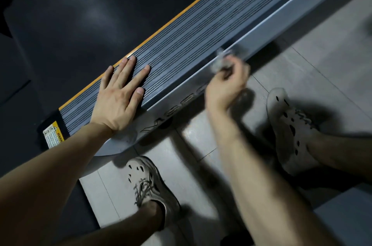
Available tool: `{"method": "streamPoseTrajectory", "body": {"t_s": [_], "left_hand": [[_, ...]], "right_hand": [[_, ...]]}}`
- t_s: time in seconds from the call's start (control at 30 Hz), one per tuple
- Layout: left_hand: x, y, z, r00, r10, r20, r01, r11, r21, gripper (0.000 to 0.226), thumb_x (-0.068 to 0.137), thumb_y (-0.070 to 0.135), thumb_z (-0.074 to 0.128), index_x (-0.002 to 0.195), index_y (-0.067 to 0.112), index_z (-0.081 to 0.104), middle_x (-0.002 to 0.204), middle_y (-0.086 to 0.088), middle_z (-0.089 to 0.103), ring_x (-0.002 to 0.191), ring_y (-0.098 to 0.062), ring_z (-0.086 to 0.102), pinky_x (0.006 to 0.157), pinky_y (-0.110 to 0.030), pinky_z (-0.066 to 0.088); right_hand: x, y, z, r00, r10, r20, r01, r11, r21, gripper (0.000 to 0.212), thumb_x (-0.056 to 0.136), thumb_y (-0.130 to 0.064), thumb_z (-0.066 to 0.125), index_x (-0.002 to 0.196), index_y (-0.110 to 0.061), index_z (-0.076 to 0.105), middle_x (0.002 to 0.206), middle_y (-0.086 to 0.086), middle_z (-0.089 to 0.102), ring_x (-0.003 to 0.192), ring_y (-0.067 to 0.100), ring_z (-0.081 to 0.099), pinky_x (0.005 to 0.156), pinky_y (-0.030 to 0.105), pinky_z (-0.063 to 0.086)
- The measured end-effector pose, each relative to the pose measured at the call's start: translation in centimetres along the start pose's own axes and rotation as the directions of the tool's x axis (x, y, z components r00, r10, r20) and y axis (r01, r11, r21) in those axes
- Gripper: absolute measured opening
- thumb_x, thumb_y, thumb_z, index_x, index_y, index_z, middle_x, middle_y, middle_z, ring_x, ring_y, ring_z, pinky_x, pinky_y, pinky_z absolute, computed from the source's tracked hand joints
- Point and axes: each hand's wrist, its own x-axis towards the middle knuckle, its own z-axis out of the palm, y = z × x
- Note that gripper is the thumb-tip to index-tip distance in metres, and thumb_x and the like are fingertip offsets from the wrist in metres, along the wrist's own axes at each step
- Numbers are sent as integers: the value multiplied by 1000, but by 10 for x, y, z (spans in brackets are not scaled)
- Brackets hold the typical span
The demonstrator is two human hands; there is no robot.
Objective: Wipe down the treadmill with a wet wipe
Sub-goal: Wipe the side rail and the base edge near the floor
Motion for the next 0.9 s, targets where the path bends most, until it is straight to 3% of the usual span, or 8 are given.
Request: {"method": "streamPoseTrajectory", "body": {"t_s": [0.17, 0.27, 0.37, 0.43, 0.57, 0.7, 0.83, 0.9], "left_hand": [[1, 2, -2, 1000, -7, 7, 7, 1000, 19, 56, 114, 44, 21, 170, 39, 18, 179, -2, 8, 166, -20, 3, 130, -60, 12], [1, 1, -1, 1000, -4, 1, 4, 999, 36, 57, 113, 42, 23, 170, 38, 18, 179, -2, 9, 166, -21, 5, 130, -60, 15], [0, 1, 1, 1000, 1, -4, -1, 1000, 31, 57, 113, 42, 24, 170, 37, 19, 179, -2, 9, 166, -21, 6, 129, -60, 16], [1, 0, 1, 1000, -1, -3, 1, 1000, 24, 57, 113, 42, 23, 170, 37, 19, 179, -2, 9, 166, -22, 6, 129, -61, 15], [0, 0, 2, 1000, 1, 0, -1, 1000, 26, 58, 113, 42, 23, 170, 35, 20, 179, -3, 9, 166, -23, 5, 129, -62, 16], [1, 1, -1, 1000, 4, 30, -6, 998, 55, 59, 112, 43, 23, 170, 31, 23, 179, -6, 12, 166, -26, 8, 129, -62, 16], [21, 20, -13, 999, -40, -27, 40, 999, 20, 59, 107, 53, 35, 152, 18, 51, 161, -12, 39, 153, -35, 34, 126, -61, 21], [47, 42, -13, 996, -28, -82, 29, 1000, 3, 55, 106, 53, 42, 148, 19, 54, 156, -11, 43, 156, -33, 31, 126, -60, 20]], "right_hand": [[15, -13, 6, 991, 111, -70, -111, 994, -6, 38, 86, 19, 64, 115, -3, 76, 121, 13, 63, 101, 7, 63, 91, 8, 50], [-96, -26, -11, 960, 26, 278, -36, 999, 29, 48, 79, 22, 61, 117, -4, 76, 119, 12, 63, 107, 19, 66, 96, 18, 51], [-135, -25, -27, 860, -23, 510, 16, 1000, 19, 49, 74, 21, 63, 109, -8, 80, 113, 4, 68, 106, 18, 68, 100, 10, 45], [-87, -14, -22, 913, 19, 407, -18, 1000, -7, 47, 74, 22, 62, 106, -7, 80, 109, -2, 66, 102, 12, 65, 97, 9, 45], [60, 10, -11, 992, 93, 84, -88, 994, -63, 38, 84, 17, 66, 108, -11, 77, 115, -11, 60, 106, 12, 66, 98, 31, 59], [77, 14, -2, 995, 96, -23, -98, 991, -95, 37, 83, 15, 66, 110, -8, 76, 121, 1, 63, 104, 13, 66, 93, 10, 51], [-74, 9, -13, 941, 131, 311, -124, 991, -42, 48, 71, 20, 58, 104, -11, 76, 119, -1, 63, 112, 20, 65, 99, 35, 55], [-113, 17, -23, 886, 102, 452, -91, 995, -46, 48, 73, 19, 58, 105, -12, 77, 121, -1, 65, 116, 20, 65, 102, 39, 54]]}}
